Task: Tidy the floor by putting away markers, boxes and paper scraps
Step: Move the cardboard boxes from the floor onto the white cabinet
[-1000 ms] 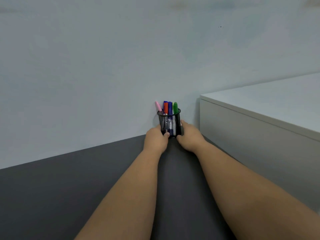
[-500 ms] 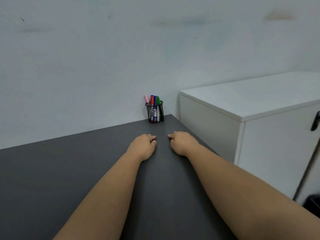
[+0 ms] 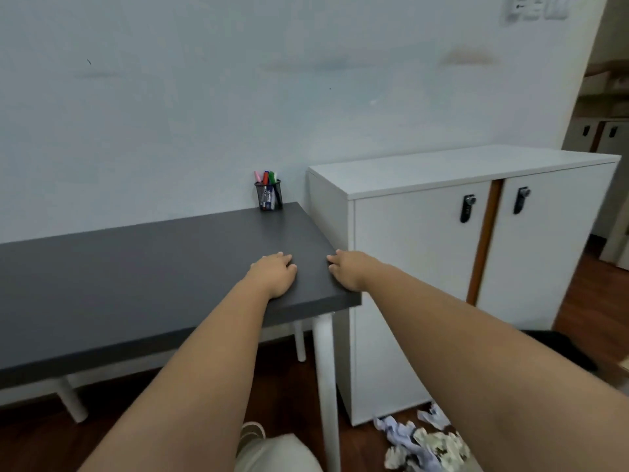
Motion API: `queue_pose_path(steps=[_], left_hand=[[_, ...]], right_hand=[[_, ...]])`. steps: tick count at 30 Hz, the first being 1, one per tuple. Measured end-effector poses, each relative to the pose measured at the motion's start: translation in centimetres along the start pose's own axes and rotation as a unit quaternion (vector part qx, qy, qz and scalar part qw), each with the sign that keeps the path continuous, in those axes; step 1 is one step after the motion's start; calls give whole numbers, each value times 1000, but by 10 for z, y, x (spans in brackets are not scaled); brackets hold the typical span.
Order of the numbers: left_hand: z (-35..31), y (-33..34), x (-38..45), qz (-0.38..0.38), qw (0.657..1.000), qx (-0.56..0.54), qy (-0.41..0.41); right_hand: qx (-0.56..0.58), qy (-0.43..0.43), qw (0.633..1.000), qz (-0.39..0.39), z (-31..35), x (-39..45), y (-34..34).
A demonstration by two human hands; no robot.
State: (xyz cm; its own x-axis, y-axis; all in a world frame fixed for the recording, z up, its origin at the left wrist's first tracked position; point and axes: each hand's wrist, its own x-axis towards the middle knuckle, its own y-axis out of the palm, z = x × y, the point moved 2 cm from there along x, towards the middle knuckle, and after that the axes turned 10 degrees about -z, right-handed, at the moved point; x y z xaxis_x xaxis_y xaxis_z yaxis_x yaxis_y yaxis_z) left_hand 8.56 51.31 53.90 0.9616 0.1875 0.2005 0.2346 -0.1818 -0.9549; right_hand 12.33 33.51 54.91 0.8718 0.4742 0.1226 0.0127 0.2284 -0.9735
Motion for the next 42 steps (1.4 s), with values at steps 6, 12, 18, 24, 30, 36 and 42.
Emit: queue_pose_path(steps=[6,12,18,24,30,36,42], left_hand=[[-110,6,-46,11,997,-30,69],[-221,28,-76,17,985,-17,174],[-318,58,-108,50,972,-46,223],[-406,78,-132,78,957,-62,273],[-512,90,-158,89,934,-51,341],[-607,126,-198,125,907,-69,396],[-652,183,-220,195,887,-65,413]], right_hand=[[17,104,994,-14,-119,-94,-46],[-18,241,970,23,-240,-207,-63],[-61,353,933,39,-331,-330,-69],[-70,439,895,10,-388,-420,-82],[-49,493,868,-1,-437,-490,-93],[-31,550,835,-6,-484,-560,-89],[-23,586,809,34,-519,-599,-59]])
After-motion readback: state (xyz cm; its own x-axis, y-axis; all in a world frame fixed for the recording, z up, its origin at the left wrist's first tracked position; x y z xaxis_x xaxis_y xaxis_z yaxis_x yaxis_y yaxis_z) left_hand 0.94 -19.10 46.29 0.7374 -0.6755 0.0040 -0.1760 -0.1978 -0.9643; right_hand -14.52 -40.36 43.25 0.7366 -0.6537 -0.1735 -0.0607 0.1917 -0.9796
